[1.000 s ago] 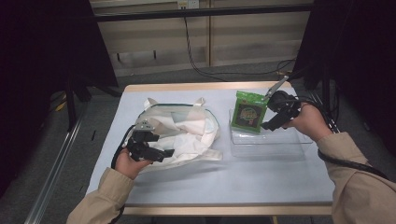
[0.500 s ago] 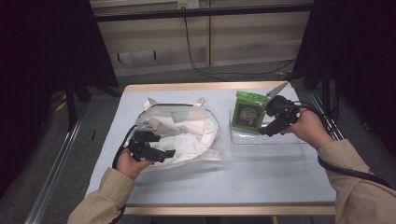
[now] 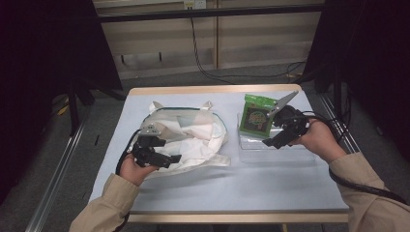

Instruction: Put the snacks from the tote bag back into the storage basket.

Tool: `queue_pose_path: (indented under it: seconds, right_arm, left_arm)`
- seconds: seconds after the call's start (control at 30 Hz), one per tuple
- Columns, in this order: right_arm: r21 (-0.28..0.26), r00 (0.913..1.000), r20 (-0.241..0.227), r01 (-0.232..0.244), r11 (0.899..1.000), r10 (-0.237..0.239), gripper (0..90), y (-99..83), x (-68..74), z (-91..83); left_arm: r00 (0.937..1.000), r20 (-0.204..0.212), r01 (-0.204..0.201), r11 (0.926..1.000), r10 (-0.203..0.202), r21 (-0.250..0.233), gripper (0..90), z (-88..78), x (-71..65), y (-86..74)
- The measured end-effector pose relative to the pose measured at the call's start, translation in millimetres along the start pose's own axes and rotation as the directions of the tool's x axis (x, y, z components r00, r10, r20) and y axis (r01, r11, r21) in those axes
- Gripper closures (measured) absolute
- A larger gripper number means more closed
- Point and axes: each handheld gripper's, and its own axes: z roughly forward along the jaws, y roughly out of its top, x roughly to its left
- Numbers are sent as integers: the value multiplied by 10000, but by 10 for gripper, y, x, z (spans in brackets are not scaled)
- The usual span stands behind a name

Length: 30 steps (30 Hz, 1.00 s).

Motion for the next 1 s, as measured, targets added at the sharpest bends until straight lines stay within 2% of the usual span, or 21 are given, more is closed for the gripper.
queue_pose_path:
  seconds: [0.53,0.73,1.0]
  right_arm:
    - [-318,9983,-507,259,9992,-275,207,-73,199,31]
    - [-397,9974,-699,118,9991,-146,202,-135,278,49]
    - [-541,9975,-625,286,9981,-319,177,-210,397,95]
  left_arm:
    - [10000,-25,-73,10000,73,19,91,-19,-2,4]
    - [10000,-14,-49,10000,49,41,92,-20,-8,3]
    - [9999,-33,-125,9999,125,12,91,-30,-30,12]
